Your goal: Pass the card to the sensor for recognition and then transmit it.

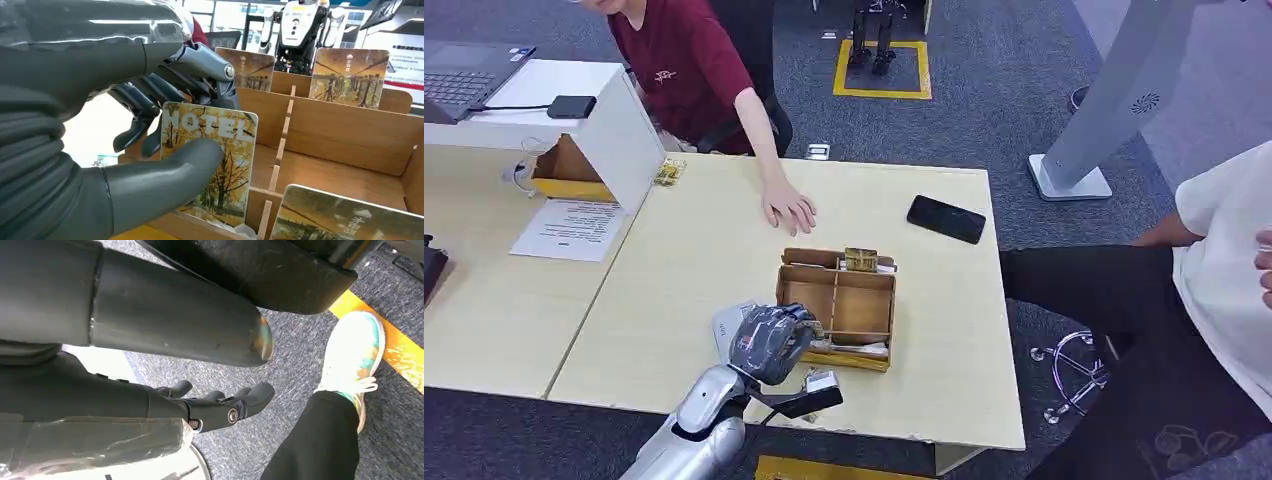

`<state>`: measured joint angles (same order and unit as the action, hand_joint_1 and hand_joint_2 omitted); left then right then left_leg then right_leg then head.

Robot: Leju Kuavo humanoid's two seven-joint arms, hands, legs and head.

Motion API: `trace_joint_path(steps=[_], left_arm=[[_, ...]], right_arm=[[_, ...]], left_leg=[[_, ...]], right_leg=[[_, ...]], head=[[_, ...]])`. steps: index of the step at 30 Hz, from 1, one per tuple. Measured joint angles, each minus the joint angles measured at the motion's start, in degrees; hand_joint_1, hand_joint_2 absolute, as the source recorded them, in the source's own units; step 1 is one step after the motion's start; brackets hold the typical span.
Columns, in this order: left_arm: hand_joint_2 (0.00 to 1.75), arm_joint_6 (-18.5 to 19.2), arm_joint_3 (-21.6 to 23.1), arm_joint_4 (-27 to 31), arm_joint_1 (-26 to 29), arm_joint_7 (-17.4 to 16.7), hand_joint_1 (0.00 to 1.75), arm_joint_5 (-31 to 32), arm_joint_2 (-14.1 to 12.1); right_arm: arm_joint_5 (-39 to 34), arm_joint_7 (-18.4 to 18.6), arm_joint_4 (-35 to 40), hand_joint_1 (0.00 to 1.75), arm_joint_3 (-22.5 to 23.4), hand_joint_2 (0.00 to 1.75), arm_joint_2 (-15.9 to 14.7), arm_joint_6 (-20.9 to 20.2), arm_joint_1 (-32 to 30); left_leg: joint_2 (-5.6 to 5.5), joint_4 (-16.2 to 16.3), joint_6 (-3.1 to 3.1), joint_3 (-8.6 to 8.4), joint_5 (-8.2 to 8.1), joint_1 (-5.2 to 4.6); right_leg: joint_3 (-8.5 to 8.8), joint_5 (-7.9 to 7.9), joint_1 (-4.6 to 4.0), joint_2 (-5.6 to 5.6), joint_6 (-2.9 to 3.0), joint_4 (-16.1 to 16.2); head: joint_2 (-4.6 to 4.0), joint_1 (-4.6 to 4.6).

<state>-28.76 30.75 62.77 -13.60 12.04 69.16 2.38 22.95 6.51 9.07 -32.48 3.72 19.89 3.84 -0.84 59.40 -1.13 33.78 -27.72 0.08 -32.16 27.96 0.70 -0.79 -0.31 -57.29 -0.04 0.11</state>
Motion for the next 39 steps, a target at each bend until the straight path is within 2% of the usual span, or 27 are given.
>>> trace_joint_path(steps=[4, 7, 10, 13, 14, 15, 16, 18, 22, 27, 30, 33, 35, 37, 39], left_arm=[[1.75, 0.3, 0.0, 0.0, 0.0, 1.2, 1.75, -1.6, 0.0], [1.75, 4.5, 0.0, 2.8, 0.0, 4.5, 1.75, -8.5, -1.1], [1.75, 8.1, 0.0, 7.4, -1.3, 4.9, 1.75, -11.1, -2.9], [1.75, 13.1, 0.0, 13.3, -4.1, 4.1, 1.75, -12.9, -6.1], [1.75, 15.1, -0.2, 15.8, -5.8, 3.7, 1.68, -14.3, -7.9], [1.75, 16.2, -0.6, 17.4, -7.2, 3.5, 1.69, -15.2, -9.5], [1.75, 17.0, -1.2, 19.2, -8.4, 3.2, 1.75, -15.8, -10.8], [1.75, 17.6, -2.2, 21.8, -9.7, 3.2, 1.75, -16.4, -13.0], [1.75, 17.9, -3.6, 24.7, -10.3, 3.2, 1.75, -16.7, -15.5], [1.75, 17.4, -4.4, 25.6, -10.7, 2.4, 1.75, -15.9, -16.5], [1.75, 15.0, -5.3, 25.2, -12.1, -0.8, 1.75, -11.8, -16.7], [1.75, 8.6, -7.0, 21.6, -14.5, -6.2, 1.66, -3.3, -16.6], [1.75, 3.3, -8.7, 17.4, -15.8, -9.8, 1.73, 4.1, -16.2], [1.75, 0.8, -10.3, 14.0, -16.4, -12.3, 1.75, 9.7, -16.0], [1.75, -0.8, -11.4, 11.2, -16.6, -13.2, 1.71, 12.0, -15.9]], right_arm=[[0.0, 0.0, 0.0, 0.00, 0.0, 0.00, 0.0, 0.0, 0.0], [0.0, -0.1, 0.0, 0.00, 0.0, 0.00, 0.0, 0.0, 0.0], [-0.2, -0.2, 0.0, 0.00, 0.0, 0.00, 0.0, 0.1, 0.0], [-0.3, -0.2, 0.0, 0.00, 0.1, 0.00, 0.0, 0.1, -0.1], [-0.3, -0.2, 0.0, 0.00, 0.2, 0.00, 0.0, 0.1, -0.2], [-0.3, -0.3, 0.0, 0.00, 0.2, 0.00, 0.0, 0.1, -0.2], [-0.3, -0.3, 0.0, 0.00, 0.2, 0.00, 0.0, 0.1, -0.2], [-0.3, -0.4, 0.0, 0.00, 0.3, 0.00, 0.0, 0.1, -0.3], [-0.3, -0.4, 0.0, 0.00, 0.5, 0.00, 0.0, 0.1, -0.3], [-0.3, -0.4, 0.0, 0.00, 0.7, 0.00, 0.0, 0.0, -0.2], [-0.1, -0.4, 0.0, 0.00, 0.7, 0.00, 0.0, 0.0, -0.2], [0.2, -0.3, 0.0, 0.00, 0.7, 0.00, 0.0, -0.1, -0.2], [0.5, -0.2, 0.0, 0.00, 0.7, 0.00, 0.0, -0.1, -0.2], [0.7, -0.1, 0.0, 0.00, 0.7, 0.00, 0.0, -0.1, -0.2], [0.8, -0.1, 0.0, 0.00, 0.7, 0.00, 0.0, -0.1, -0.2]], left_leg=[[0.00, 0.0, 0.00, 0.00, 0.00, 0.00], [0.00, 0.0, 0.00, 0.00, 0.00, 0.01], [-0.01, 0.0, 0.01, 0.00, 0.01, 0.01], [0.00, 0.0, 0.05, 0.02, 0.04, 0.04], [-0.03, 0.0, 0.09, 0.02, 0.07, 0.04], [-0.01, 0.0, 0.09, 0.00, 0.07, 0.04], [0.02, 0.0, 0.09, -0.01, 0.07, 0.04], [0.03, 0.0, 0.10, -0.02, 0.07, 0.04], [0.01, 0.0, 0.10, -0.01, 0.07, 0.04], [0.02, 0.0, 0.09, 0.00, 0.07, 0.02], [0.01, 0.0, 0.09, 0.00, 0.07, 0.02], [0.01, 0.0, 0.10, -0.01, 0.07, 0.02], [0.03, 0.0, 0.12, -0.02, 0.09, 0.02], [0.05, 0.0, 0.14, -0.03, 0.10, 0.02], [0.06, 0.0, 0.14, -0.03, 0.10, 0.03]], right_leg=[[0.00, 0.00, 0.00, 0.00, 0.00, 0.0], [-0.02, 0.00, -0.01, 0.00, 0.00, 0.0], [-0.01, 0.00, -0.01, 0.01, 0.00, 0.0], [-0.04, -0.03, -0.03, 0.00, 0.04, -0.1], [-0.02, -0.03, -0.03, 0.02, 0.05, -0.1], [-0.02, -0.04, -0.03, 0.00, 0.06, -0.1], [-0.02, -0.04, -0.03, -0.04, 0.06, -0.1], [-0.03, -0.04, -0.03, -0.06, 0.06, -0.1], [-0.03, -0.03, -0.03, -0.05, 0.07, -0.1], [-0.03, -0.03, -0.01, -0.05, 0.06, -0.1], [-0.03, -0.04, -0.01, -0.04, 0.05, -0.1], [-0.02, -0.05, -0.01, -0.03, 0.05, -0.1], [-0.03, -0.07, -0.01, -0.06, 0.05, -0.1], [-0.03, -0.07, -0.01, -0.09, 0.05, -0.1], [-0.05, -0.06, -0.01, -0.09, 0.06, -0.1]], head=[[0.00, 0.02], [0.00, 0.02], [0.00, 0.02], [0.00, 0.00], [0.00, 0.02], [0.00, 0.00], [0.00, 0.02], [0.00, 0.02], [0.00, 0.00], [0.00, 0.00], [0.00, 0.00], [0.00, 0.02], [0.00, 0.02], [0.00, 0.02], [0.00, 0.02]])
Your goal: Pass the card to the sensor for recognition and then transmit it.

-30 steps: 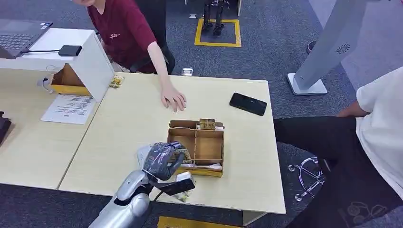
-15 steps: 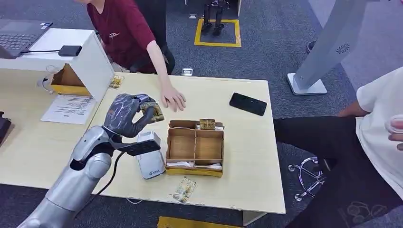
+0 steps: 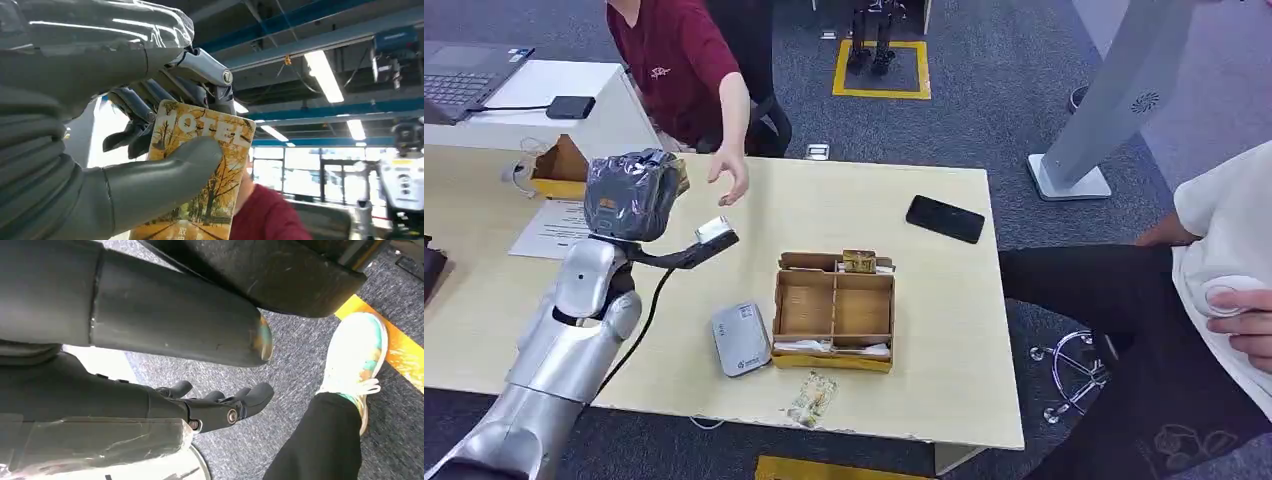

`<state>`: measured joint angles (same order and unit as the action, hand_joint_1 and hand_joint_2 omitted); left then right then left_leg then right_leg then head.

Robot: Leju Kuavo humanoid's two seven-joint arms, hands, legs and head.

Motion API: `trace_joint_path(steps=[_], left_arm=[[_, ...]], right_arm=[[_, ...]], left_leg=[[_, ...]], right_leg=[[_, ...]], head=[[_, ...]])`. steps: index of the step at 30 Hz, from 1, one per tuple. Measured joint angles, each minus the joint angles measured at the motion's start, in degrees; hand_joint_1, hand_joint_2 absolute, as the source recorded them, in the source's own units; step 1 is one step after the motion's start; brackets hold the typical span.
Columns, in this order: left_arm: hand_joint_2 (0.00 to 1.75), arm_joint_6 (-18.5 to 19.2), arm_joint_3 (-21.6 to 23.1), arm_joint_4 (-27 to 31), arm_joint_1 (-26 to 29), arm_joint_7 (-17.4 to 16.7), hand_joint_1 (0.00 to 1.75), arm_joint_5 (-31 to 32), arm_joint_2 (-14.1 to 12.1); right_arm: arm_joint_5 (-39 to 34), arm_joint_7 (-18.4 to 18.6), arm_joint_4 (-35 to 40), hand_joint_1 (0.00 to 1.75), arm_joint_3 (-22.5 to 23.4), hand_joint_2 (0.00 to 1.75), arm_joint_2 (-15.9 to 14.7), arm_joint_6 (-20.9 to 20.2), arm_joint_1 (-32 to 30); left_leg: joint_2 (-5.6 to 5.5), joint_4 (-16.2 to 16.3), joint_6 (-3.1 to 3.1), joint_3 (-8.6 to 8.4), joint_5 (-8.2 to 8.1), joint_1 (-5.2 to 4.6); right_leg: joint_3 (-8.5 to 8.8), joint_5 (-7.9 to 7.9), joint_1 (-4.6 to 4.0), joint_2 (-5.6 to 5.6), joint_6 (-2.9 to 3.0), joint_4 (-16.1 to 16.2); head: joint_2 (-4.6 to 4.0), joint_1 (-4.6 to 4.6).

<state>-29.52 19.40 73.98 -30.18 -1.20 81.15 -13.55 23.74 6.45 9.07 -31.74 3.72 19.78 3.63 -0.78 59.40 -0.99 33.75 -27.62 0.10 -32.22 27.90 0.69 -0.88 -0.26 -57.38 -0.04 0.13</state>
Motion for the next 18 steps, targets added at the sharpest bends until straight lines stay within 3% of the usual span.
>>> trace_joint_path(steps=[1, 6, 14, 15, 16, 17, 18], left_arm=[[1.75, -0.6, -0.4, -1.4, 0.0, -0.4, 1.66, 0.7, 0.2], [1.75, -1.0, -1.7, -5.6, -0.1, -0.5, 1.73, 2.0, 1.1], [1.75, -0.7, -2.7, -8.2, -0.2, 0.2, 1.75, 0.8, 2.1], [1.75, -0.8, -2.7, -8.4, -0.2, 0.2, 1.62, 1.1, 2.2], [1.75, -0.8, -2.8, -8.6, -0.2, 0.2, 0.21, 1.3, 2.2], [1.75, -0.8, -2.9, -8.8, -0.2, 0.2, 0.00, 1.3, 2.3], [1.75, -0.8, -3.0, -9.0, -0.2, 0.2, 0.00, 1.3, 2.4]], right_arm=[[0.1, 0.0, 0.0, 0.00, 0.0, 0.00, 0.0, 0.0, 0.0], [0.1, 0.2, 0.0, 0.00, 0.0, 0.00, 0.0, 0.0, 0.0], [0.1, 0.2, 0.0, 0.00, 0.0, 0.00, 0.0, 0.0, 0.0], [0.1, 0.2, 0.0, 0.00, 0.0, 0.00, 0.0, 0.0, 0.0], [0.1, 0.2, 0.0, 0.00, 0.0, 0.00, 0.0, 0.0, 0.0], [0.1, 0.2, 0.0, 0.00, 0.0, 0.00, 0.0, 0.1, 0.0], [0.1, 0.2, 0.0, 0.00, 0.0, 0.00, 0.0, 0.1, 0.0]], left_leg=[[-0.01, 0.0, 0.00, 0.01, 0.00, 0.00], [0.00, 0.0, 0.00, 0.03, -0.01, 0.01], [-0.01, 0.0, 0.00, 0.03, 0.00, 0.00], [-0.01, 0.0, 0.00, 0.03, 0.00, 0.00], [0.00, 0.0, 0.00, 0.02, 0.00, 0.00], [0.00, 0.0, 0.00, 0.03, 0.00, 0.00], [0.00, 0.0, 0.00, 0.03, 0.00, 0.00]], right_leg=[[0.00, 0.00, 0.00, 0.00, 0.00, 0.0], [-0.01, 0.02, -0.01, 0.00, 0.00, 0.0], [0.00, 0.00, 0.00, 0.00, -0.01, 0.0], [0.00, 0.00, 0.00, 0.00, -0.01, 0.0], [0.00, 0.00, 0.00, 0.00, -0.01, 0.0], [-0.01, 0.00, 0.00, 0.00, -0.01, 0.0], [-0.01, 0.00, 0.00, 0.00, -0.01, 0.0]], head=[[0.00, 0.02], [0.00, 0.00], [0.00, 0.00], [0.00, 0.00], [0.00, -0.02], [0.00, 0.00], [0.00, 0.00]])
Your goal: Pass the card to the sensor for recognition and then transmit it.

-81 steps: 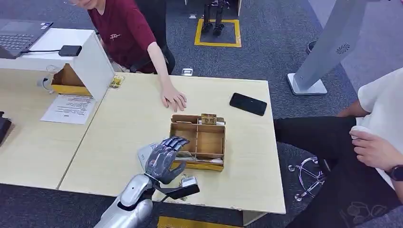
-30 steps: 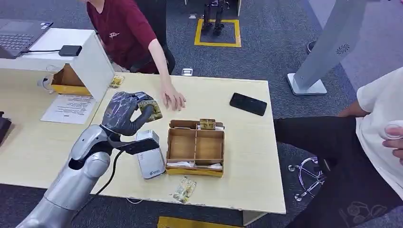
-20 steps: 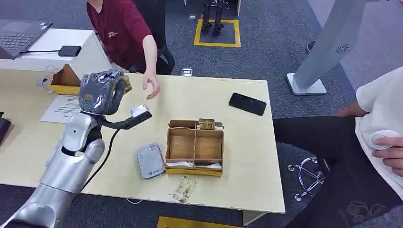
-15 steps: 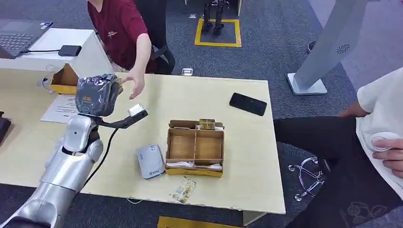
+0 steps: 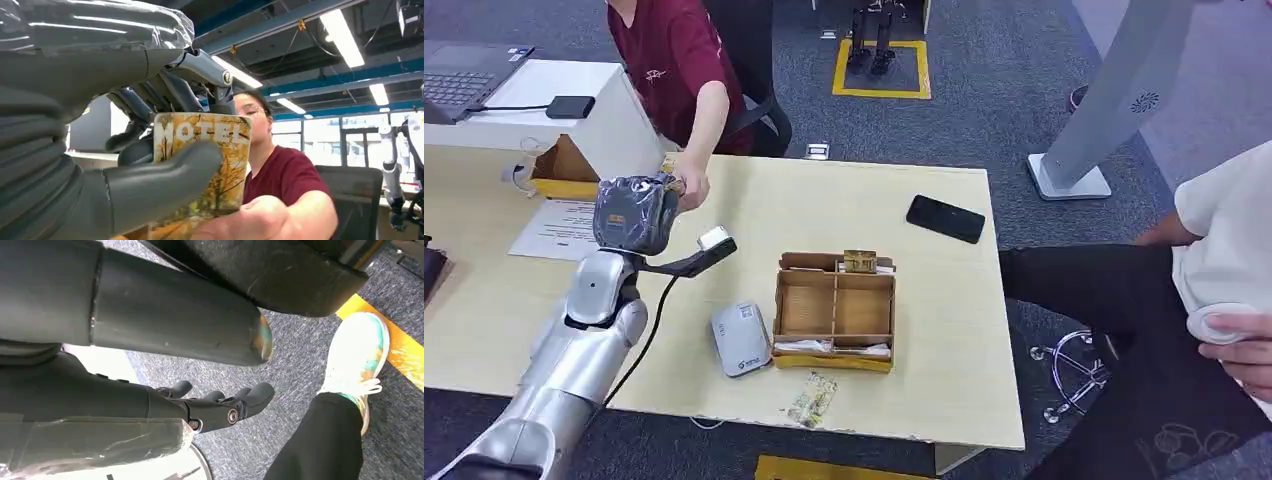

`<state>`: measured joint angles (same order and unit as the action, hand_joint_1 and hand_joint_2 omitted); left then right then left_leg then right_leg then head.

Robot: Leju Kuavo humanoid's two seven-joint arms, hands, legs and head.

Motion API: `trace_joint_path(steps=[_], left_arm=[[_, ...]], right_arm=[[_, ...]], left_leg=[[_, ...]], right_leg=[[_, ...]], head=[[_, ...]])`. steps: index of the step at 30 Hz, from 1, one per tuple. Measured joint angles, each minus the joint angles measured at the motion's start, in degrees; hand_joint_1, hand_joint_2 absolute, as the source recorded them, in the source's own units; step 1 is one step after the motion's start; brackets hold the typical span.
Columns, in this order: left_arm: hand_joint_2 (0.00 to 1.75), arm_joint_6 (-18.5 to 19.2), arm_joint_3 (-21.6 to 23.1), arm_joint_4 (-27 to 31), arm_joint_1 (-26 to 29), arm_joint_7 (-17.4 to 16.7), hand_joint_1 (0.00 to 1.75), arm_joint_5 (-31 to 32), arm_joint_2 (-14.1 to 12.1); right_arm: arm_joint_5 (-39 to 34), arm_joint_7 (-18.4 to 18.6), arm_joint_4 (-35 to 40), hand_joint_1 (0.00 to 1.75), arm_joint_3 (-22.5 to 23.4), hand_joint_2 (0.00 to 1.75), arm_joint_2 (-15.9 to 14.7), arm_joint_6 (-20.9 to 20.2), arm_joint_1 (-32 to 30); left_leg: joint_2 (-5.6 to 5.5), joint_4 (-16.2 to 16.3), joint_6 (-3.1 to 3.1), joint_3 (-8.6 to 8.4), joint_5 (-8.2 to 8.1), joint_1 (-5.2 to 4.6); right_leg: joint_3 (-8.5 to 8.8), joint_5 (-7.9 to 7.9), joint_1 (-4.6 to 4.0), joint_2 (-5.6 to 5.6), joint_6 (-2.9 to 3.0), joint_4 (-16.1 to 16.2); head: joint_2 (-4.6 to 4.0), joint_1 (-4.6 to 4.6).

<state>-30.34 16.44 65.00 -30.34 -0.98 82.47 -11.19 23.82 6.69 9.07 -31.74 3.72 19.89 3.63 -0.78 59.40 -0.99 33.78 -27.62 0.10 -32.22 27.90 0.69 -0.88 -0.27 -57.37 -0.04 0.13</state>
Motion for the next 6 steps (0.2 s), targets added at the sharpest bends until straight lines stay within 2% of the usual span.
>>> trace_joint_path(steps=[6], left_arm=[[1.75, -1.0, -0.7, -0.9, 0.0, -0.6, 0.00, 0.2, 0.3]], right_arm=[[0.0, 0.0, 0.0, 0.00, 0.0, 0.00, 0.0, 0.0, 0.0]], left_leg=[[-0.01, 0.0, 0.00, 0.00, 0.00, 0.01]], right_leg=[[0.00, 0.01, 0.00, 0.00, 0.01, 0.0]], head=[[0.00, -0.02]])
